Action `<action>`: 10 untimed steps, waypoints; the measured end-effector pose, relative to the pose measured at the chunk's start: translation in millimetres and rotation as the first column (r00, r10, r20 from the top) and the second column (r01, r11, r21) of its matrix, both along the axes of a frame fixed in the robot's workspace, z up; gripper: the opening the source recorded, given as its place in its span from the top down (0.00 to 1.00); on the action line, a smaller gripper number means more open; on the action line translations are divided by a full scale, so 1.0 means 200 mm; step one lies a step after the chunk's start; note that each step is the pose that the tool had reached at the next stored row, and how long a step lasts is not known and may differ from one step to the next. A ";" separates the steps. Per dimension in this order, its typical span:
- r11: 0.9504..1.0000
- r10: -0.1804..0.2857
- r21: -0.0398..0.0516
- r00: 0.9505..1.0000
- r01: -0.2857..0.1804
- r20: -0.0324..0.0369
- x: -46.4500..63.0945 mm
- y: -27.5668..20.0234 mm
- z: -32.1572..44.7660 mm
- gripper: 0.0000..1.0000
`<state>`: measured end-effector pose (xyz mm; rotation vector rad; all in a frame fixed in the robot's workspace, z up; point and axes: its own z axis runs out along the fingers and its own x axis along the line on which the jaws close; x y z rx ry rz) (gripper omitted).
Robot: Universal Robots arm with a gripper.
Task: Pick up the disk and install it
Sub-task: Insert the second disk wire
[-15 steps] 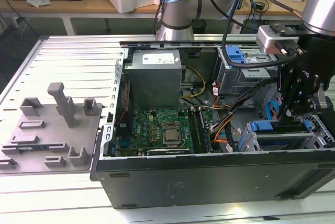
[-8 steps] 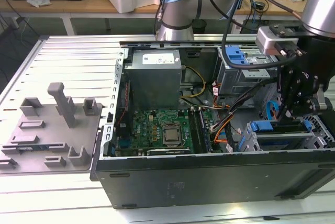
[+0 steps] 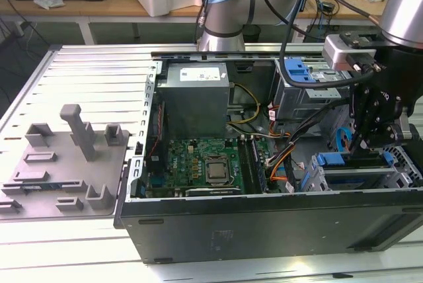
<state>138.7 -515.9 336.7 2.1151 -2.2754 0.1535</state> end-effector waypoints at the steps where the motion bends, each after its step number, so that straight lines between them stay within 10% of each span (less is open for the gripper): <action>1: 1.000 0.000 0.000 1.000 0.000 0.000 0.00 0.000 0.000 0.84; 10: 1.000 0.000 0.000 1.000 0.000 0.000 0.00 0.000 -0.002 0.84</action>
